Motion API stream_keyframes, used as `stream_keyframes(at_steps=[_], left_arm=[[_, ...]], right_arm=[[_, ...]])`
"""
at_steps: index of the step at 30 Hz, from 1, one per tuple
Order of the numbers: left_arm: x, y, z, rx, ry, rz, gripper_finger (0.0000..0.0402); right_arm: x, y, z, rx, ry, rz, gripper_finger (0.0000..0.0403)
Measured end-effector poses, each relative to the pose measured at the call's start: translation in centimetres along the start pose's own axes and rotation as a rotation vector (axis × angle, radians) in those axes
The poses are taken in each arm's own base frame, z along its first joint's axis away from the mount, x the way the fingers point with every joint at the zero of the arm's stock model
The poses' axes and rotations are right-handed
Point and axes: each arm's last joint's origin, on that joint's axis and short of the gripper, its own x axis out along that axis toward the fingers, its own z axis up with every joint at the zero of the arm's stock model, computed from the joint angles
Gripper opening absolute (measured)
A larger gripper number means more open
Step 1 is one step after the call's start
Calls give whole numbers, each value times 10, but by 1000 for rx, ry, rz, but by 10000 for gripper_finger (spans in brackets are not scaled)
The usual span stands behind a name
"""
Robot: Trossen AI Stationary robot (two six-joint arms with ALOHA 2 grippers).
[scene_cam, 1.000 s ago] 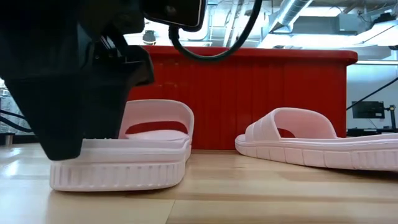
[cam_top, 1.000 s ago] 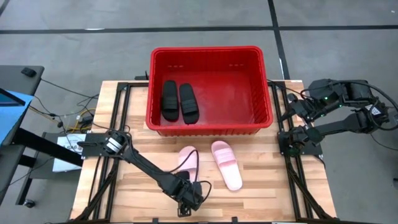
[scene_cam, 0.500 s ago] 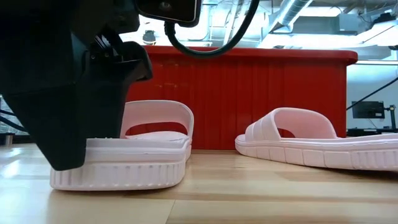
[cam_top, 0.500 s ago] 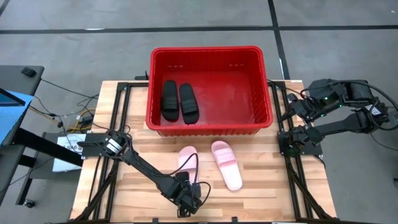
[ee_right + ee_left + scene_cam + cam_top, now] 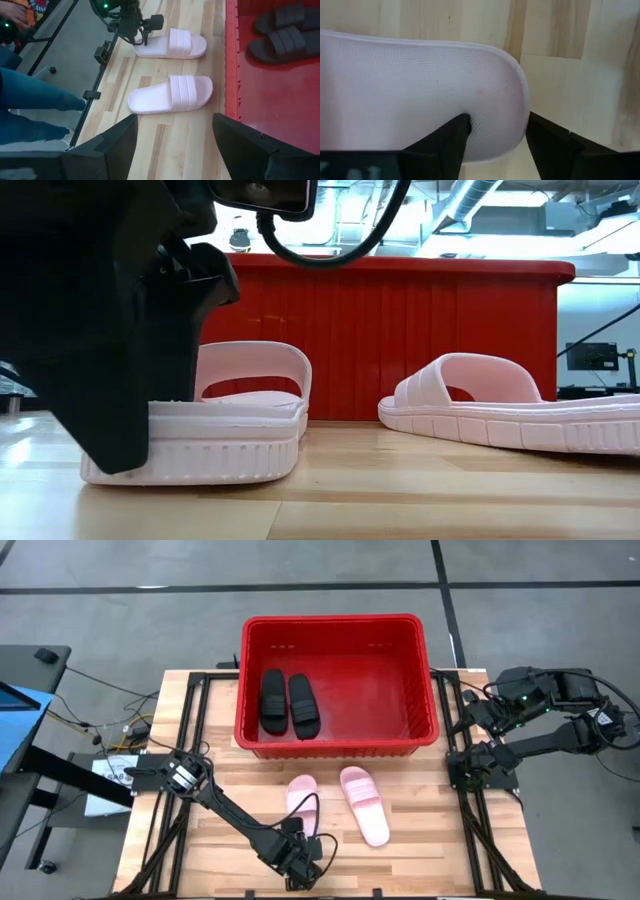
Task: Pick and place slides into bin
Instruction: Put the left pink slide into the red bin
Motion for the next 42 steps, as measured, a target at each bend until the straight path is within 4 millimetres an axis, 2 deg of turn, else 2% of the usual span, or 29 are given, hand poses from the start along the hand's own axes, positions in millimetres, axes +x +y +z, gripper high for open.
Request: stream_keyframes(at_steps=[3, 8, 10, 16, 20, 27, 36, 42], left_arm=[[0, 0, 0, 1, -2, 3, 152], [0, -1, 0, 0, 4, -19, 43], [0, -2, 1, -2, -2, -32, 17], [0, -4, 3, -23, -19, -57, 9], [-7, -10, 5, -19, -2, -45, 5], [-32, -25, 17, 15, -20, -79, 1], [-67, -36, 37, -1, -92, -168, 0], [-94, -42, 42, 6, -120, -203, 0]], right_arm=[[0, 0, 0, 1, 0, 0, 249], [0, 0, 0, 7, 0, -3, 249], [0, 0, 0, 11, 0, -3, 249], [0, 0, 0, 18, 0, -4, 249], [0, 0, 0, 18, 0, -4, 249], [0, 0, 0, 18, 1, -4, 249], [0, 0, 0, 17, 1, -4, 249], [-1, 0, -1, 16, -2, -4, 249]])
